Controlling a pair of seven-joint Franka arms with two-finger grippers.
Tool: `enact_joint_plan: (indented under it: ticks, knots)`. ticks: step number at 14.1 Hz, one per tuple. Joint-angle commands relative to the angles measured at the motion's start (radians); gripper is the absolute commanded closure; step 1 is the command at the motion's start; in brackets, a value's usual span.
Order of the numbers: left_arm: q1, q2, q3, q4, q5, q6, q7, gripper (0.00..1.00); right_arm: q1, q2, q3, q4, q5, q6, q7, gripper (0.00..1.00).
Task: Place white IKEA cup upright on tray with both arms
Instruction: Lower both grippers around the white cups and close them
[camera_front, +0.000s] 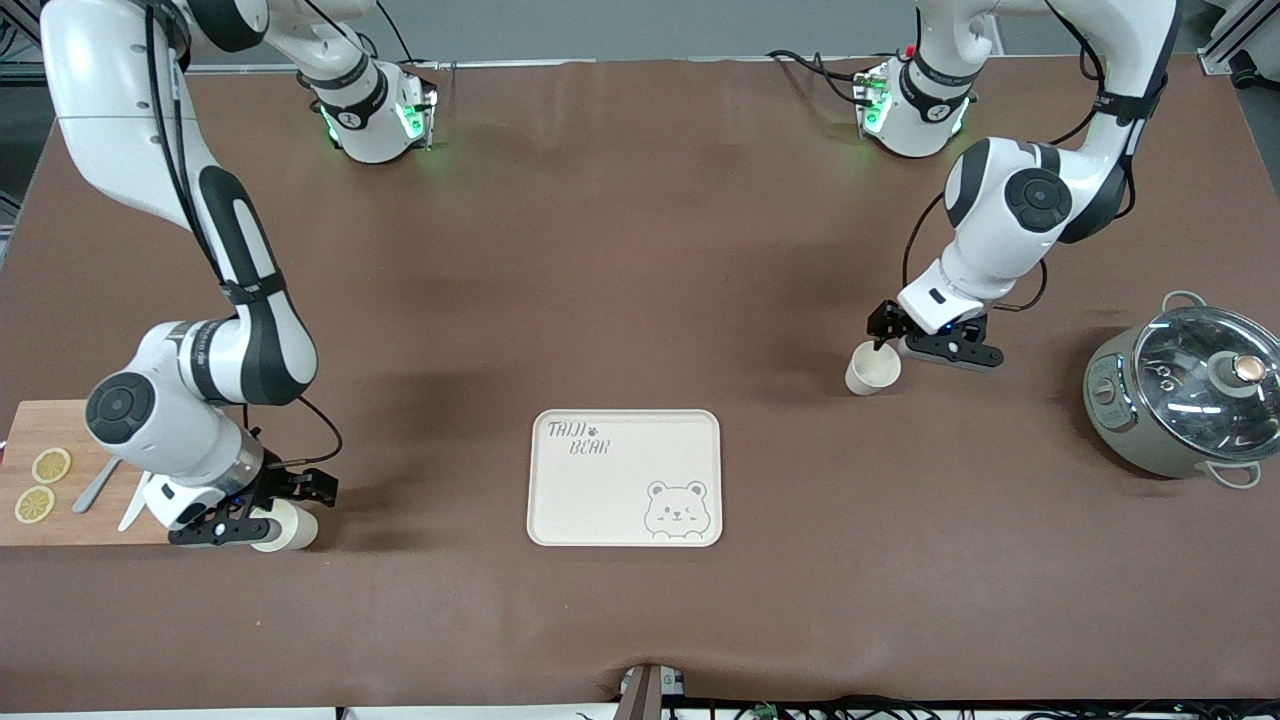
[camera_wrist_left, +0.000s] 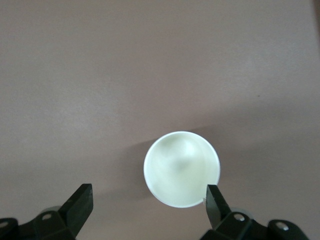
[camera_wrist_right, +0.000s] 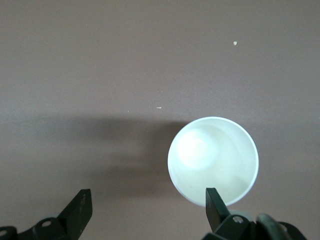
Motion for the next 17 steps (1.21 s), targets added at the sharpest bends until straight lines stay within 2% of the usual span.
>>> enact_joint_plan:
  ticks: [1,4,5,8,10,11,12,13,14,15,17]
  knots:
    - [0.027,0.028,-0.004,-0.015,0.038,0.069,0.014,0.00,-0.007,0.045,0.006,0.046,-0.013,0.026,-0.019,0.00]
    - [0.027,0.073,-0.004,-0.032,0.044,0.153,0.014,0.00,-0.007,0.068,0.006,0.045,-0.046,0.069,-0.022,0.00]
    - [0.027,0.086,-0.003,-0.038,0.045,0.176,0.014,0.00,-0.012,0.068,0.006,0.045,-0.069,0.070,-0.020,0.07]
    - [0.027,0.129,-0.003,-0.039,0.045,0.241,0.017,0.00,-0.012,0.070,0.006,0.045,-0.082,0.070,-0.022,0.50]
    - [0.027,0.152,-0.001,-0.045,0.047,0.280,0.017,0.00,-0.013,0.070,0.006,0.046,-0.082,0.070,-0.057,0.83]
    - [0.027,0.160,-0.001,-0.045,0.050,0.290,0.017,0.00,-0.013,0.070,0.006,0.046,-0.082,0.070,-0.065,0.95]
    - [0.027,0.166,-0.001,-0.045,0.051,0.291,0.017,0.00,-0.013,0.070,0.006,0.046,-0.082,0.070,-0.068,1.00]
    - [0.027,0.172,0.000,-0.044,0.052,0.291,0.020,0.00,-0.012,0.068,0.006,0.046,-0.082,0.070,-0.068,1.00]
    - [0.027,0.182,-0.001,-0.042,0.052,0.291,0.003,0.08,-0.007,0.070,0.005,0.048,-0.085,0.070,-0.073,1.00]
    - [0.027,0.177,0.000,-0.050,0.052,0.291,-0.001,0.99,-0.005,0.068,0.005,0.055,-0.093,0.070,-0.092,1.00]
    - [0.034,0.186,0.000,-0.049,0.052,0.293,0.005,1.00,-0.004,0.067,0.006,0.081,-0.090,0.063,-0.102,1.00]
